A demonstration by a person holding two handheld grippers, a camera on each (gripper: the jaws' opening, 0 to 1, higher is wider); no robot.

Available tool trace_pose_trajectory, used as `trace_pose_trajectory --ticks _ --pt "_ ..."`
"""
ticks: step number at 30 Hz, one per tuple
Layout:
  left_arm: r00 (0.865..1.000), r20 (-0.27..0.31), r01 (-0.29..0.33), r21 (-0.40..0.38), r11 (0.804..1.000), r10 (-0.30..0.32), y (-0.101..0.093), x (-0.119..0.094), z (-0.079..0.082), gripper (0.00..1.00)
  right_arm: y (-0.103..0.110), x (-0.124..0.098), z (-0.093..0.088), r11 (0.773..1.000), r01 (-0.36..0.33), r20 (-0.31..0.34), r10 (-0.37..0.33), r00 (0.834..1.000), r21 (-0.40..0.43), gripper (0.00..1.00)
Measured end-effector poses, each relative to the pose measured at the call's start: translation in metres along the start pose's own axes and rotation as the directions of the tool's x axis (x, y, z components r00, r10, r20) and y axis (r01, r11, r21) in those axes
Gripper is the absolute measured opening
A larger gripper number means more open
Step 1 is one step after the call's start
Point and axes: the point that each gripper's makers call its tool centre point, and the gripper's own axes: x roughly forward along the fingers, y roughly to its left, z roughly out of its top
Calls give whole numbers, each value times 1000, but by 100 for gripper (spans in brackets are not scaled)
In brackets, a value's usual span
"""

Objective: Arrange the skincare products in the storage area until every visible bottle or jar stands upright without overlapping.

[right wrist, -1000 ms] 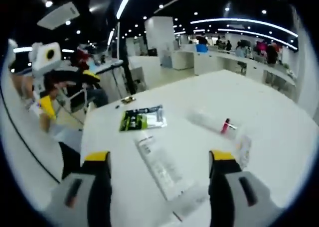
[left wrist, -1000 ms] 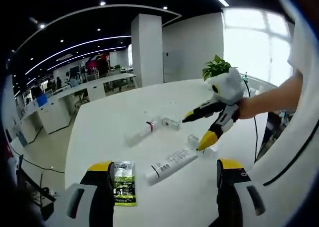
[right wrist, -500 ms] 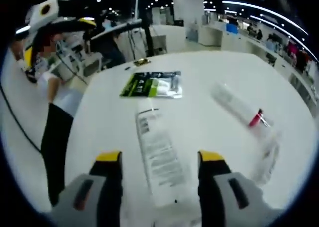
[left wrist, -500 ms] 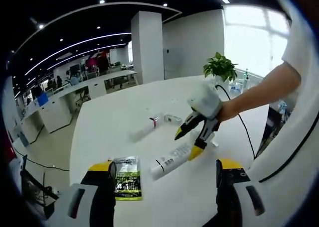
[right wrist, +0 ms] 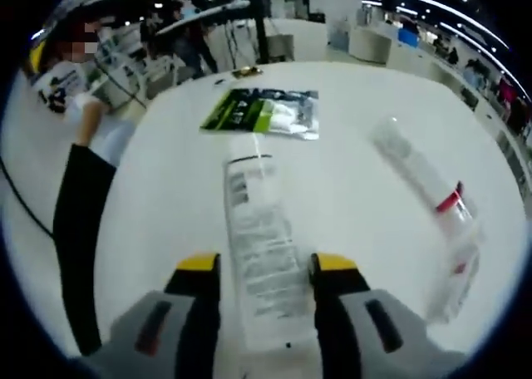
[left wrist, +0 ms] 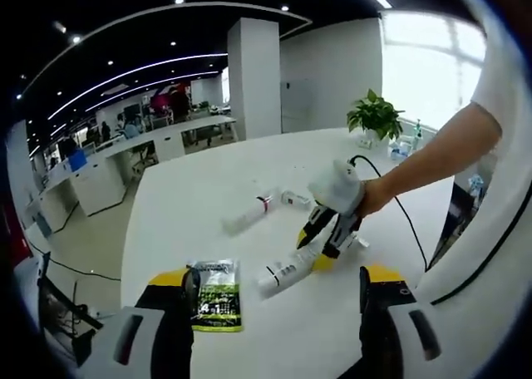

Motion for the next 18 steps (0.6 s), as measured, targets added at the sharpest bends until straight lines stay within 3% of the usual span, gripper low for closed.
trace_pose_trajectory --ticks 2,18 --pt "1000 -2 -2 3 1000 2 0 -1 0 84 -9 0 3 998 47 27 -46 999 -33 35" --pt "1000 -5 -4 0 1000 4 -5 -2 3 82 -4 -3 5 997 67 29 -65 997 -42 23"
